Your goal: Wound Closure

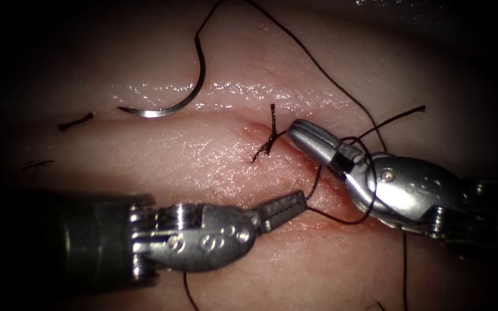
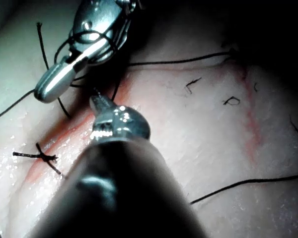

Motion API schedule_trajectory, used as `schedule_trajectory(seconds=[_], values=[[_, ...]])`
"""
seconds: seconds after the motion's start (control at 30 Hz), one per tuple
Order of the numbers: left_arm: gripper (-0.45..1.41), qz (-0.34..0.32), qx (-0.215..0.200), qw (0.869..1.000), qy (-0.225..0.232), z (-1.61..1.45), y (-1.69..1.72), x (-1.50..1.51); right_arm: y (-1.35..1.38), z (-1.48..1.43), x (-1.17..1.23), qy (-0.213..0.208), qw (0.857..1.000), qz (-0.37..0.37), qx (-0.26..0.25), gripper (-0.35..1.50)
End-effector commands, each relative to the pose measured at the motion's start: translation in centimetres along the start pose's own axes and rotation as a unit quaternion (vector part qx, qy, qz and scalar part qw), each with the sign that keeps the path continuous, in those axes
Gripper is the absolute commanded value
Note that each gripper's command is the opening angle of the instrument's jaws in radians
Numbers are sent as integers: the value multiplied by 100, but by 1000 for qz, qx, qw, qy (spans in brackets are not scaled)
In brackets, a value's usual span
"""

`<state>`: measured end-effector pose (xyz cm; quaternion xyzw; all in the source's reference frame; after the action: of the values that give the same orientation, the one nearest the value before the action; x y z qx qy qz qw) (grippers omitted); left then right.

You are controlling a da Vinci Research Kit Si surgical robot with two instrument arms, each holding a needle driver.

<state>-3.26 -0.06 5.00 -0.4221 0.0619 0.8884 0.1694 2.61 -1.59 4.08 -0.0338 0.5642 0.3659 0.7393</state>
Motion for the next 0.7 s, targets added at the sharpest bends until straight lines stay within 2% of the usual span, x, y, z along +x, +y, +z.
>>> schedule_trajectory(seconds=[0.03, 0.1, 0.27, 0.43, 0.6, 0.7], values=[[-45, 1, -3, 1000, 0, 4, 0, 0, -5, 10, -4, -9, 1000, -2, 4, 31], [-45, 7, -3, 1000, 3, -2, -3, 4, -4, 12, -7, -24, 1000, -5, 8, 37], [-45, 17, -6, 1000, 4, -11, -8, 13, -2, 18, -16, -47, 999, -11, 10, 89], [-45, 30, -4, 1000, -1, -17, -13, 14, 2, 22, -25, -57, 998, -16, 9, 96], [-45, 36, -5, 999, -4, -20, -25, 15, -1, 23, -36, -87, 996, -21, 17, 89], [-45, 39, -8, 999, -5, -18, -41, 17, -4, 25, -39, -93, 995, -28, 39, 83]])
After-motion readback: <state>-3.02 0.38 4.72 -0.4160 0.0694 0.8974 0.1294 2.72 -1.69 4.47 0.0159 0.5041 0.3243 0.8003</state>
